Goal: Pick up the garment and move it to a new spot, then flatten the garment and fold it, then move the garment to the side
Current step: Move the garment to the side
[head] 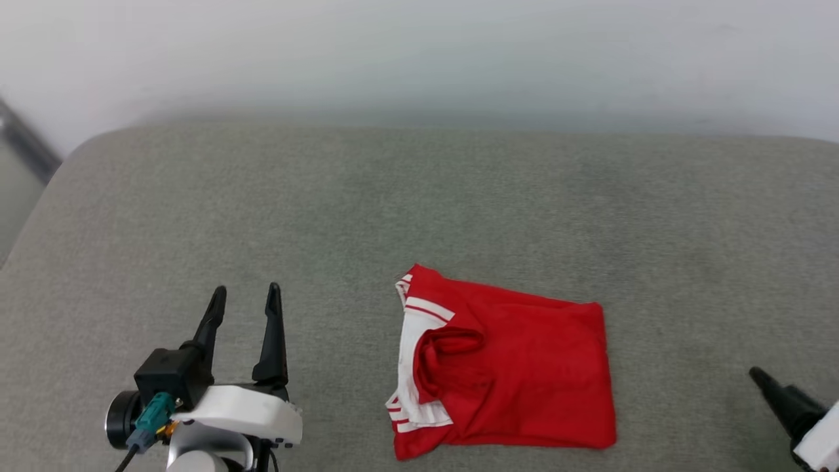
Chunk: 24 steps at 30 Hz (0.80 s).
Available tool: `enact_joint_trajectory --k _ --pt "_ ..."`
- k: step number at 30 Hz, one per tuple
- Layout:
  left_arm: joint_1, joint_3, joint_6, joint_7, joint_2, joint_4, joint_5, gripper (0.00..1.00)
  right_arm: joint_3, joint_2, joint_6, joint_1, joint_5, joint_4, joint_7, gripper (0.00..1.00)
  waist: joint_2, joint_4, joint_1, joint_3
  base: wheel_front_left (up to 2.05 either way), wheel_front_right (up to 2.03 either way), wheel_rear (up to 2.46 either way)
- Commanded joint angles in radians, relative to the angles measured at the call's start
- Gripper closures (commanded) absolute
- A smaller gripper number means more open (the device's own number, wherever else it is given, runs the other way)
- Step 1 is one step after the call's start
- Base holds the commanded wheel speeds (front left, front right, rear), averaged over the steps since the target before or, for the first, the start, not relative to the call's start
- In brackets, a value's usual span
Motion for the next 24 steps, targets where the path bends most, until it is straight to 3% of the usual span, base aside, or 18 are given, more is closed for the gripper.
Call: enact_joint_trajectory --k 1,7,17,18,19,20,24 --pt "-0.017 0.002 -0.007 -0.006 -0.005 0.005 0.008 0.00 -0.004 0.016 0.000 -0.027 0.030 0.021 0.037 0.00 -0.0001 0.031 0.0000 0.025 0.00 0.00 0.00" --pt "-0.057 -0.001 -0.036 -0.006 -0.032 0.025 0.032 0.00 0.009 0.079 0.000 -0.095 0.197 0.149 0.187 0.00 -0.0001 0.074 0.0000 0.063 0.00 0.00 0.00" --pt "-0.085 0.003 -0.079 -0.006 -0.079 0.059 0.055 0.00 0.139 0.099 0.000 -0.185 0.482 0.337 0.142 0.00 -0.0001 0.115 0.0000 0.107 0.00 0.00 0.00" --pt "-0.087 0.005 -0.081 -0.006 -0.082 0.061 0.057 0.00 0.151 0.099 0.000 -0.188 0.491 0.344 0.132 0.56 -0.0001 0.118 0.0000 0.108 0.00 0.00 0.00" --pt "-0.088 0.008 -0.083 -0.006 -0.086 0.064 0.058 0.00 0.161 0.099 0.000 -0.194 0.501 0.348 0.124 0.88 -0.0001 0.120 0.0000 0.109 0.00 0.00 0.00" --pt "-0.088 0.011 -0.087 -0.006 -0.089 0.068 0.059 0.00 0.177 0.098 0.000 -0.197 0.502 0.347 0.118 1.00 -0.0001 0.122 0.0000 0.108 0.00 0.00 0.00" --pt "-0.074 0.023 -0.096 -0.006 -0.100 0.078 0.067 0.00 0.227 0.060 0.000 -0.196 0.489 0.299 0.081 1.00 -0.0001 0.121 0.0000 0.095 0.00 0.00 0.00"
